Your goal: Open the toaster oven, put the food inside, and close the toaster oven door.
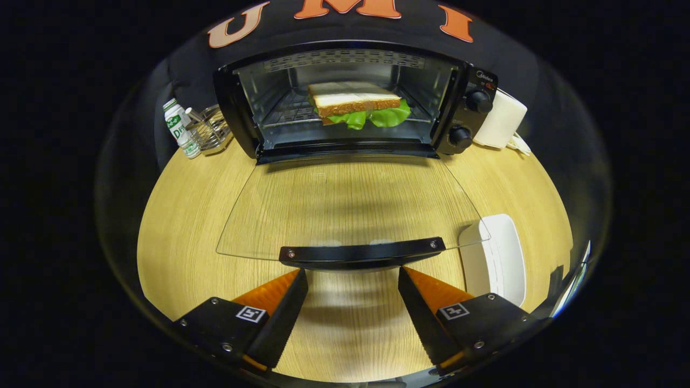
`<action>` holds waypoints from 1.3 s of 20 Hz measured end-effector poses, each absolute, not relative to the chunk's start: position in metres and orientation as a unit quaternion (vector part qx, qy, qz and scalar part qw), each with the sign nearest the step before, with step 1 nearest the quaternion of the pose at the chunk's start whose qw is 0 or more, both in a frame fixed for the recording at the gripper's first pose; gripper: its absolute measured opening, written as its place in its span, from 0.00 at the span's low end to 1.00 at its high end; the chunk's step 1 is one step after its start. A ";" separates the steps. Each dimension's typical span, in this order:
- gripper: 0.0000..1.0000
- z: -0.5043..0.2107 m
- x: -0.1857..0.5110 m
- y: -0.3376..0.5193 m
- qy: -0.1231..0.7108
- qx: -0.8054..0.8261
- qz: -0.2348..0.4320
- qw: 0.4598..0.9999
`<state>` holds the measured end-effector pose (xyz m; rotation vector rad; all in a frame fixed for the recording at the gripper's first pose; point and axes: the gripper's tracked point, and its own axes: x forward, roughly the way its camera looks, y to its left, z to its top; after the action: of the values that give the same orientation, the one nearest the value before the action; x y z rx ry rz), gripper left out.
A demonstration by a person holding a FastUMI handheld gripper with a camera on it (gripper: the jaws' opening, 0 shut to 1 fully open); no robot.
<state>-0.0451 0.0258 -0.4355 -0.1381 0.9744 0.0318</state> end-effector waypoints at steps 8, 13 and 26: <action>1.00 -0.414 -0.043 0.027 0.451 -0.067 0.014 0.890; 1.00 -0.391 -0.037 0.029 0.441 -0.066 0.015 0.895; 1.00 -0.322 0.008 0.032 0.375 -0.078 0.017 0.924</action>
<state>0.0081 0.0322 -0.3216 -0.1609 0.7688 0.0349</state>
